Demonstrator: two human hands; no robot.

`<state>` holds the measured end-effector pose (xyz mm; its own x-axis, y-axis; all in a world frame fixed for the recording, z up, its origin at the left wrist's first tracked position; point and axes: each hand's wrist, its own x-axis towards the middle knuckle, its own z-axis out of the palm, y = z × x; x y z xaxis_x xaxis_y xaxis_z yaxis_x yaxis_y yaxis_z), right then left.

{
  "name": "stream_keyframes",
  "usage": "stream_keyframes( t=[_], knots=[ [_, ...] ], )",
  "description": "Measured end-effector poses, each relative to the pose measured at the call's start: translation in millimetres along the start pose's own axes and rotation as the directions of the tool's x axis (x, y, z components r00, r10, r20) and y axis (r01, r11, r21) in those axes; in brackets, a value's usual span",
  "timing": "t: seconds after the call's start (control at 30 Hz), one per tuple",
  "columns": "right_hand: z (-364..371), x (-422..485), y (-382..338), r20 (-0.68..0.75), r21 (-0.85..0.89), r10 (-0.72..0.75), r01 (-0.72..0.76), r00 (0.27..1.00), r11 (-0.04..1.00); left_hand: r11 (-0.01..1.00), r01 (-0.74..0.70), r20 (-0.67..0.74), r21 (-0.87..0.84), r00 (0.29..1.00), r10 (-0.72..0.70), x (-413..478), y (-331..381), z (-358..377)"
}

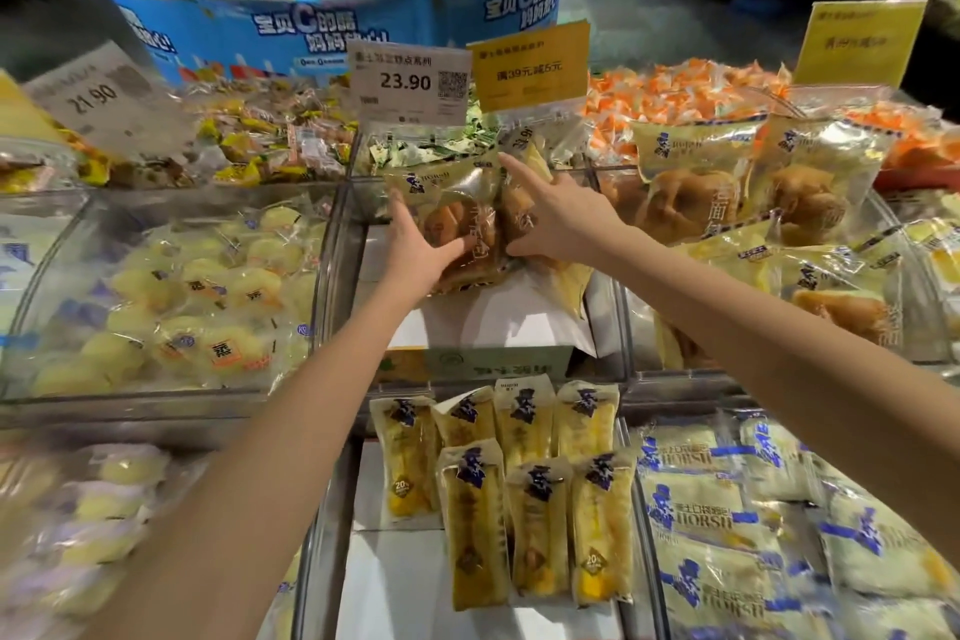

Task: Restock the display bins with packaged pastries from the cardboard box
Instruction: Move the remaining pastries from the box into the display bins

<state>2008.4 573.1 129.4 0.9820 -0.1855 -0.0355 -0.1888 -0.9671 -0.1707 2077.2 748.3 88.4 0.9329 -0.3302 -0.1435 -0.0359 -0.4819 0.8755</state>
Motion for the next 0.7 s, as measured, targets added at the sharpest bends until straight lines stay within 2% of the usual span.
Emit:
stream_keyframes(
  t=[0.07, 0.17, 0.27, 0.33, 0.4, 0.47, 0.53, 0.6, 0.63, 0.7],
  knots=[
    [-1, 9, 1, 0.024, 0.009, 0.021, -0.021, 1.0, 1.0, 1.0, -0.026, -0.021, -0.018, 0.999, 0.026, 1, 0, -3],
    [-4, 7, 10, -0.029, 0.198, -0.023, 0.028, 0.999, 0.98, 0.988, -0.125, -0.063, -0.085, 0.991, 0.12, 4, -6, -16],
    [2, -10, 20, -0.158, 0.363, -0.052, 0.107, 0.986, 0.926, 0.971, -0.177, -0.115, -0.158, 0.98, 0.16, 5, -16, -28],
    [9, -22, 24, -0.275, 0.516, -0.019, 0.164, 0.961, 0.841, 0.973, -0.157, -0.139, -0.171, 0.981, 0.134, 7, -24, -34],
    [13, -24, 28, -0.357, 0.594, 0.029, 0.203, 0.934, 0.778, 0.969, -0.162, -0.125, -0.184, 0.982, 0.141, 9, -26, -35],
    [13, -20, 24, -0.33, 0.522, 0.004, 0.179, 0.944, 0.834, 0.968, -0.178, -0.095, -0.176, 0.982, 0.163, 9, -24, -33],
    [9, -11, 15, -0.193, 0.29, -0.059, 0.114, 0.979, 0.95, 0.969, -0.201, -0.096, -0.143, 0.977, 0.188, 9, -21, -29],
    [5, -2, 6, -0.066, 0.035, -0.111, 0.113, 0.992, 0.993, 0.961, -0.254, -0.117, -0.107, 0.963, 0.241, 9, -17, -25],
    [4, 3, 3, -0.033, -0.028, -0.126, 0.125, 0.992, 0.992, 0.956, -0.282, -0.122, -0.076, 0.955, 0.272, 9, -16, -23],
    [2, 11, 3, -0.019, -0.007, -0.122, 0.122, 0.992, 0.992, 0.951, -0.31, -0.114, -0.016, 0.945, 0.306, 9, -17, -21]
  ],
)
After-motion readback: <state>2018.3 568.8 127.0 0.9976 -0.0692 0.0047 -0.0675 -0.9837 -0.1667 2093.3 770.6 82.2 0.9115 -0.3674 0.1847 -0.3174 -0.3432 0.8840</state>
